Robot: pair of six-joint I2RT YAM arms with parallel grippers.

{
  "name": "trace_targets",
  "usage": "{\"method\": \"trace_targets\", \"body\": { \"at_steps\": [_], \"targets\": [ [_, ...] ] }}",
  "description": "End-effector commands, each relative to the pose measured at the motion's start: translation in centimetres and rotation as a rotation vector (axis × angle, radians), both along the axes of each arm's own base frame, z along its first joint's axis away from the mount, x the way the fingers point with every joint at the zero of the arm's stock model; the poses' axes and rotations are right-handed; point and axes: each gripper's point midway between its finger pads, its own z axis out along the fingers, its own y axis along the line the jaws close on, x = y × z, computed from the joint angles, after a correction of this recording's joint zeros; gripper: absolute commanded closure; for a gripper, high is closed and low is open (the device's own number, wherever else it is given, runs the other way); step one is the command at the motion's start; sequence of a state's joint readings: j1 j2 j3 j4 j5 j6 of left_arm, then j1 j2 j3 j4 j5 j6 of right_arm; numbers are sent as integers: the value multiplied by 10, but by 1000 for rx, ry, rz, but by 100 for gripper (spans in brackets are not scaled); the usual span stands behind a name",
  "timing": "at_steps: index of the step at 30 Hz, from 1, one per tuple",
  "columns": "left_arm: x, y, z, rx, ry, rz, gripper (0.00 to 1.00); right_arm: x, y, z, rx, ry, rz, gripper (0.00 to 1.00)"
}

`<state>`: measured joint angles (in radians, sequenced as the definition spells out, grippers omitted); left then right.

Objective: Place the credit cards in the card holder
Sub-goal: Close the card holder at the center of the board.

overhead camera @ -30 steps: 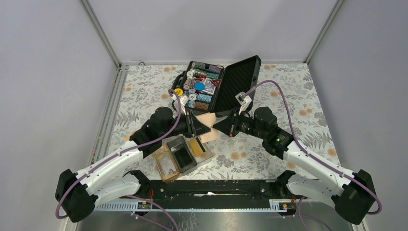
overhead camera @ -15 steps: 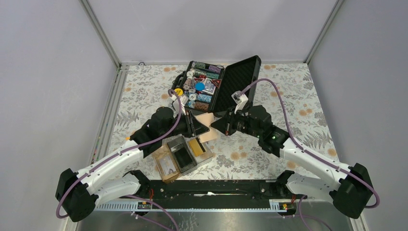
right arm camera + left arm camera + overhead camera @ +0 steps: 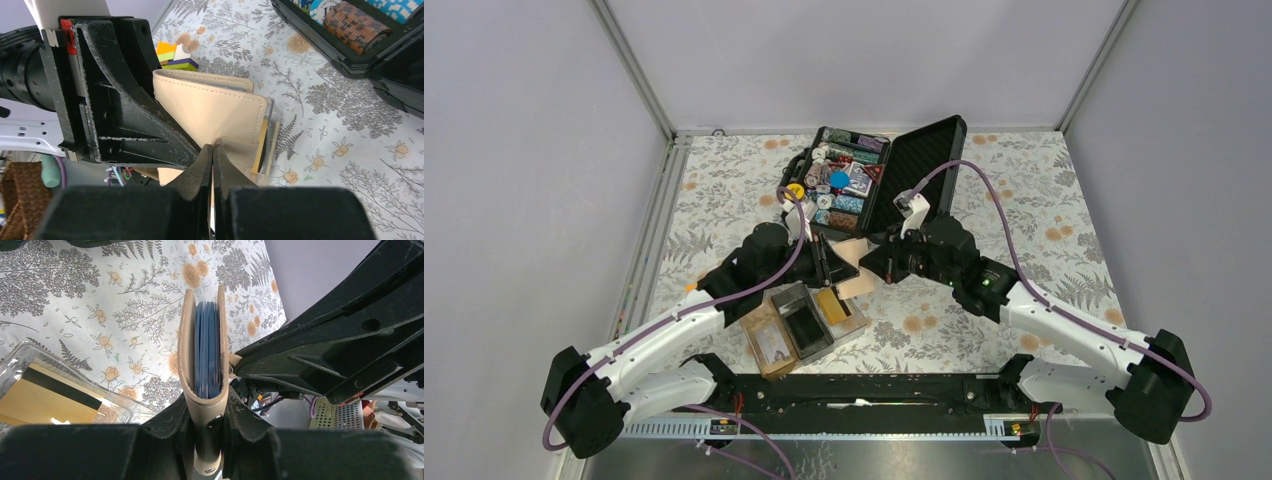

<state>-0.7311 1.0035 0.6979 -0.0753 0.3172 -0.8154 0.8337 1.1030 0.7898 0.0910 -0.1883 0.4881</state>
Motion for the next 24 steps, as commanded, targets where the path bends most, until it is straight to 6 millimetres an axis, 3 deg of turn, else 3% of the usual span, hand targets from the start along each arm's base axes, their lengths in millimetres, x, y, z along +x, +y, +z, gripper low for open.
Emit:
{"method": "trace_targets", "body": {
  "at_steps": [1, 24],
  "targets": [
    [-2, -16, 54, -147, -131, -57, 100, -5, -6, 5, -79, -39, -17, 100],
    [2, -14, 45, -135, -101, -26, 100, -6, -17, 0, -112, -41, -45, 100]
  ]
}}
